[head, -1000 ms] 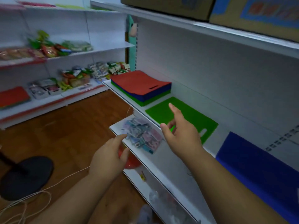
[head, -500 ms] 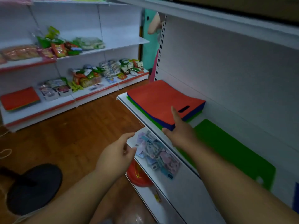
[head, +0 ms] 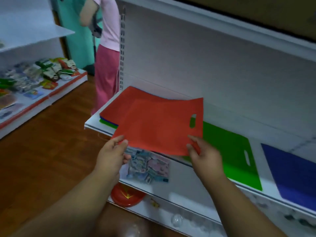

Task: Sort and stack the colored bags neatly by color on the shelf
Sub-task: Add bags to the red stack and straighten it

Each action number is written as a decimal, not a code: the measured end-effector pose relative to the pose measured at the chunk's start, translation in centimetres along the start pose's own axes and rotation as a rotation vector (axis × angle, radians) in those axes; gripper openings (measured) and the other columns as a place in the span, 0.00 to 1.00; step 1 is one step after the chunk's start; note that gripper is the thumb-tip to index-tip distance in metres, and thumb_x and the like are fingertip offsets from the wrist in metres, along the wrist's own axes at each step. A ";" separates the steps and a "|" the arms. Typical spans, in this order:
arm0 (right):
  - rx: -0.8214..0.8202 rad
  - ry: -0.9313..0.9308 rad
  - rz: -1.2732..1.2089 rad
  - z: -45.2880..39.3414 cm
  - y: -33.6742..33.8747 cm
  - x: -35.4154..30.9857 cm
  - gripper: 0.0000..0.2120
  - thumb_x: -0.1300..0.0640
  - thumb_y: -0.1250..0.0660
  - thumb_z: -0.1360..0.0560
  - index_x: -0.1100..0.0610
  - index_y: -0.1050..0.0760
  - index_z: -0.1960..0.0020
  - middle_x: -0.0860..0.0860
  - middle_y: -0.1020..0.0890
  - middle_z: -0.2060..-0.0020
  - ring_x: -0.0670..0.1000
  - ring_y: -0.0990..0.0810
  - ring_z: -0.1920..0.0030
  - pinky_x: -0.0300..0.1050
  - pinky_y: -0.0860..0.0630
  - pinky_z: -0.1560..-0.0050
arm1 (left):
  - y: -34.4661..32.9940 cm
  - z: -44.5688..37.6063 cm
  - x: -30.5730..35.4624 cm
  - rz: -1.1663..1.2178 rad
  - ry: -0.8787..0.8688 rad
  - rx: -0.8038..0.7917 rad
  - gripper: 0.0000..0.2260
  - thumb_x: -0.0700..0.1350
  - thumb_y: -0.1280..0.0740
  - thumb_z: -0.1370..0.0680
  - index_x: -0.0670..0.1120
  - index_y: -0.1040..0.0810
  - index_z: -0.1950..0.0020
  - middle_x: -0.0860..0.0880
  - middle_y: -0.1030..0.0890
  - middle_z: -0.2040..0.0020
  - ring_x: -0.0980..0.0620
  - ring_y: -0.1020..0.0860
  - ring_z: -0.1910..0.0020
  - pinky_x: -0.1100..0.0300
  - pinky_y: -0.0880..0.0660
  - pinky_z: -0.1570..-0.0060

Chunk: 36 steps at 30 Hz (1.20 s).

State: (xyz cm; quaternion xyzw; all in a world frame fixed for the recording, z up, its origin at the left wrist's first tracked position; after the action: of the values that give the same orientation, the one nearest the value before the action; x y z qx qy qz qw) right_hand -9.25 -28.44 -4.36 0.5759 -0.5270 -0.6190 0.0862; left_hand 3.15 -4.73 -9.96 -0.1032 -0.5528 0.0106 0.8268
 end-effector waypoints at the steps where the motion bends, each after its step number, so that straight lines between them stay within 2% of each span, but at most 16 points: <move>1: 0.020 0.004 0.026 1.0 0.7 0.3 0.14 0.56 0.30 0.24 0.51 0.19 0.39 0.48 0.16 0.44 0.48 0.19 0.44 0.34 0.29 0.47 | -0.2 -0.1 -0.2 -0.019 -0.004 -0.004 0.12 0.40 0.36 0.19 0.49 0.25 0.35 0.44 0.21 0.57 0.55 0.27 0.74 0.64 0.29 0.75; 3: 0.057 -0.012 0.092 2.6 2.3 1.2 0.14 0.57 0.30 0.24 0.50 0.19 0.39 0.47 0.16 0.44 0.48 0.19 0.45 0.33 0.29 0.47 | -0.7 0.0 -0.5 -0.131 -0.043 -0.028 0.10 0.40 0.34 0.20 0.50 0.22 0.41 0.44 0.22 0.61 0.56 0.26 0.75 0.64 0.28 0.74; 5: 0.092 -0.058 0.151 3.5 4.1 2.4 0.15 0.57 0.30 0.24 0.49 0.20 0.38 0.47 0.16 0.45 0.49 0.18 0.45 0.36 0.27 0.46 | -1.7 0.2 -0.9 -0.348 -0.139 -0.071 0.09 0.41 0.30 0.23 0.56 0.19 0.48 0.45 0.18 0.57 0.53 0.22 0.69 0.61 0.24 0.65; 7: 0.148 -0.123 0.146 4.6 6.2 3.6 0.15 0.55 0.31 0.23 0.46 0.21 0.37 0.47 0.16 0.45 0.51 0.17 0.47 0.41 0.23 0.45 | -3.5 1.3 -1.0 -0.529 -0.233 -0.134 0.09 0.43 0.29 0.24 0.57 0.18 0.48 0.50 0.18 0.54 0.51 0.22 0.61 0.59 0.26 0.58; 9: 0.239 -0.177 0.114 6.1 8.6 4.7 0.15 0.55 0.32 0.22 0.43 0.22 0.37 0.46 0.17 0.45 0.49 0.17 0.48 0.45 0.20 0.46 | -5.6 2.9 -1.3 -0.622 -0.341 -0.212 0.09 0.43 0.29 0.24 0.55 0.18 0.46 0.56 0.21 0.51 0.55 0.24 0.53 0.62 0.30 0.52; 12: 0.357 -0.253 0.096 9.1 12.4 6.8 0.15 0.57 0.32 0.22 0.47 0.21 0.37 0.45 0.17 0.48 0.34 0.19 0.54 0.25 0.29 0.51 | -9.3 5.4 -1.9 -0.680 -0.513 -0.352 0.12 0.42 0.29 0.24 0.55 0.18 0.43 0.58 0.22 0.47 0.59 0.25 0.47 0.64 0.32 0.46; 13: 0.389 -0.291 0.085 10.3 13.5 7.8 0.15 0.57 0.33 0.22 0.47 0.21 0.36 0.44 0.17 0.47 0.34 0.19 0.53 0.24 0.31 0.50 | -10.7 6.3 -2.3 -0.689 -0.559 -0.394 0.14 0.42 0.29 0.24 0.55 0.18 0.41 0.58 0.21 0.46 0.59 0.25 0.46 0.64 0.32 0.45; 16: 0.463 -0.390 0.154 14.4 16.8 11.6 0.15 0.55 0.33 0.22 0.46 0.22 0.36 0.44 0.17 0.44 0.45 0.19 0.45 0.35 0.30 0.45 | -15.4 9.4 -3.6 -0.708 -0.650 -0.487 0.15 0.40 0.29 0.24 0.54 0.18 0.40 0.56 0.20 0.48 0.58 0.24 0.49 0.67 0.32 0.47; 18: 0.513 -0.452 0.181 17.5 19.6 14.6 0.15 0.54 0.33 0.22 0.44 0.22 0.36 0.45 0.17 0.44 0.48 0.19 0.45 0.36 0.30 0.46 | -19.1 12.1 -5.2 -0.725 -0.709 -0.558 0.15 0.39 0.28 0.25 0.53 0.18 0.40 0.55 0.21 0.50 0.55 0.23 0.51 0.72 0.34 0.51; 21: 0.549 -0.519 0.235 22.0 24.6 19.4 0.15 0.53 0.33 0.22 0.44 0.22 0.36 0.47 0.17 0.44 0.49 0.20 0.44 0.34 0.31 0.48 | -24.9 17.0 -8.6 -0.777 -0.769 -0.655 0.14 0.47 0.32 0.25 0.54 0.18 0.39 0.52 0.19 0.48 0.51 0.21 0.50 0.65 0.30 0.50; 23: 0.559 -0.553 0.248 24.7 28.1 23.1 0.15 0.53 0.33 0.22 0.45 0.22 0.36 0.48 0.16 0.44 0.51 0.19 0.44 0.37 0.30 0.48 | -28.4 21.0 -10.9 -0.807 -0.796 -0.696 0.16 0.50 0.34 0.25 0.55 0.19 0.39 0.52 0.19 0.47 0.52 0.21 0.50 0.62 0.29 0.51; 29: 0.606 -0.600 0.249 28.9 36.6 32.5 0.15 0.54 0.33 0.22 0.46 0.21 0.36 0.46 0.17 0.43 0.49 0.19 0.42 0.36 0.30 0.44 | -37.7 29.4 -15.1 -0.846 -0.845 -0.743 0.15 0.43 0.30 0.23 0.54 0.20 0.37 0.51 0.19 0.44 0.51 0.21 0.46 0.63 0.30 0.49; 36: 0.600 -0.599 0.220 25.7 41.1 40.2 0.15 0.53 0.33 0.22 0.46 0.22 0.36 0.46 0.17 0.44 0.50 0.20 0.42 0.45 0.26 0.42 | -45.8 31.1 -17.5 -0.895 -0.833 -0.688 0.16 0.41 0.29 0.24 0.52 0.19 0.37 0.49 0.18 0.42 0.48 0.20 0.45 0.63 0.31 0.49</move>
State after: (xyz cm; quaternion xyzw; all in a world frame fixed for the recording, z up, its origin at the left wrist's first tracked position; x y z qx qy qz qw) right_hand -63.42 -60.57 -4.15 0.3110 -0.7435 -0.5653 -0.1760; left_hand -36.55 -46.93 -6.09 -0.1090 -0.7851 -0.4675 0.3914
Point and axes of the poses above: each hand's wrist, its own z-axis away from the middle knuckle, its own y-axis out of the back of the hand, x = y × z, the point moved 3 cm from there along -z, towards the middle knuckle
